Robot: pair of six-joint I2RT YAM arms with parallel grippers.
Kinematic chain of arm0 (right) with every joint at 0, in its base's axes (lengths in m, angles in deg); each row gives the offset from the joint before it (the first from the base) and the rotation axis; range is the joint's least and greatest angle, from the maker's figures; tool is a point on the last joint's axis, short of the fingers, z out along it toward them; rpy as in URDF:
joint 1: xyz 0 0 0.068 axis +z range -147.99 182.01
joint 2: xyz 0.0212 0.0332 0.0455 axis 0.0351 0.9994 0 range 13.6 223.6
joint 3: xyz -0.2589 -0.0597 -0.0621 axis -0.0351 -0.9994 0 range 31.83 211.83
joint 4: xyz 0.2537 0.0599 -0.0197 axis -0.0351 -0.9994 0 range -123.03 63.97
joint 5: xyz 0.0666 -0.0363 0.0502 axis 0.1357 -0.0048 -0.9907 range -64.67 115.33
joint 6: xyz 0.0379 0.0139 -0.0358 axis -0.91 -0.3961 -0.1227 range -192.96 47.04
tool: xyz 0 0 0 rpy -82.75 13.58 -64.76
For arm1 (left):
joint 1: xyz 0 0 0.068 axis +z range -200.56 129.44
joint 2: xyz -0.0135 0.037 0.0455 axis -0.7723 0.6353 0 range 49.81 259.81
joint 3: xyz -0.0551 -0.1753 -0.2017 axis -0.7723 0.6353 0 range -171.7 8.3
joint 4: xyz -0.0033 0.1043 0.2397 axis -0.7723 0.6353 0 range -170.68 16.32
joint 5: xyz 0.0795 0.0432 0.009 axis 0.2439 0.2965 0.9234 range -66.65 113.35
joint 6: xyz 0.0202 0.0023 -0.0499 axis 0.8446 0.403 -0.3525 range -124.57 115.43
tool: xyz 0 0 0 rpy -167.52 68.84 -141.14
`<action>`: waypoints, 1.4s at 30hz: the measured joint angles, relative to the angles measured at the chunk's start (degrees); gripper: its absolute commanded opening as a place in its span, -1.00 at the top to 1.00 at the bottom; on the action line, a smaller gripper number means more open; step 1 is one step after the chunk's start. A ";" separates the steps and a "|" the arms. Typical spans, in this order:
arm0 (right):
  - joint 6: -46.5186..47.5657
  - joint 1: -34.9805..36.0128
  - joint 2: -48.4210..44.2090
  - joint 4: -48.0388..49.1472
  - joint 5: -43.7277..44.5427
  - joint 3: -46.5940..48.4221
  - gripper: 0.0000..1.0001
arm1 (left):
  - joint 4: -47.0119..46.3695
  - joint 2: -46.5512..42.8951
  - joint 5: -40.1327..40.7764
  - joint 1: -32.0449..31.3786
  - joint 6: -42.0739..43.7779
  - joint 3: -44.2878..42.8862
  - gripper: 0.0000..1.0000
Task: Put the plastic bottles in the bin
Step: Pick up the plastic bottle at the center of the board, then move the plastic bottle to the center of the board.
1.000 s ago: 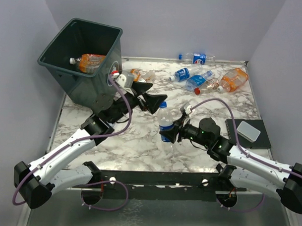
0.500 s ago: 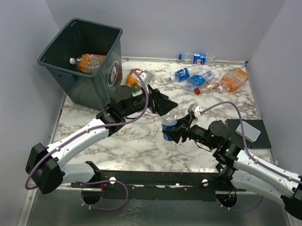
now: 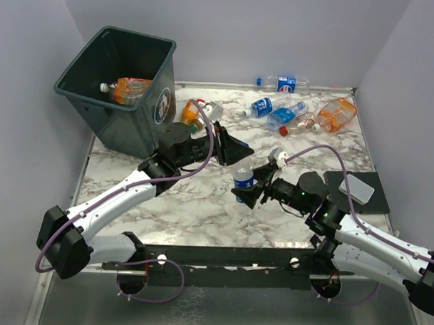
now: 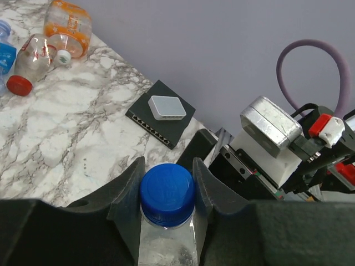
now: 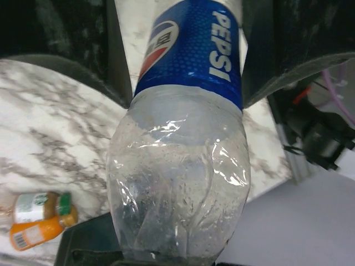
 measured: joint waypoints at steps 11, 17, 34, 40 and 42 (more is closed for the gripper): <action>-3.15 0.02 0.87 -10.64 0.42 8.52 -1.00 | 5.18 -3.28 7.45 0.11 3.93 -1.40 1.00; -6.95 0.02 0.63 -19.37 -4.13 21.73 -1.00 | 13.84 -2.71 23.30 0.04 13.46 -15.80 1.00; -12.44 0.02 -10.45 -20.39 0.66 16.81 -0.98 | -3.28 13.49 56.22 6.58 61.35 -45.72 1.00; -17.99 0.02 -9.60 -24.52 6.25 12.35 -0.98 | -11.08 17.68 61.96 13.84 68.54 -42.95 1.00; -19.34 0.00 -9.64 -24.63 7.13 11.19 -0.99 | -13.70 17.68 63.76 16.35 69.20 -39.80 1.00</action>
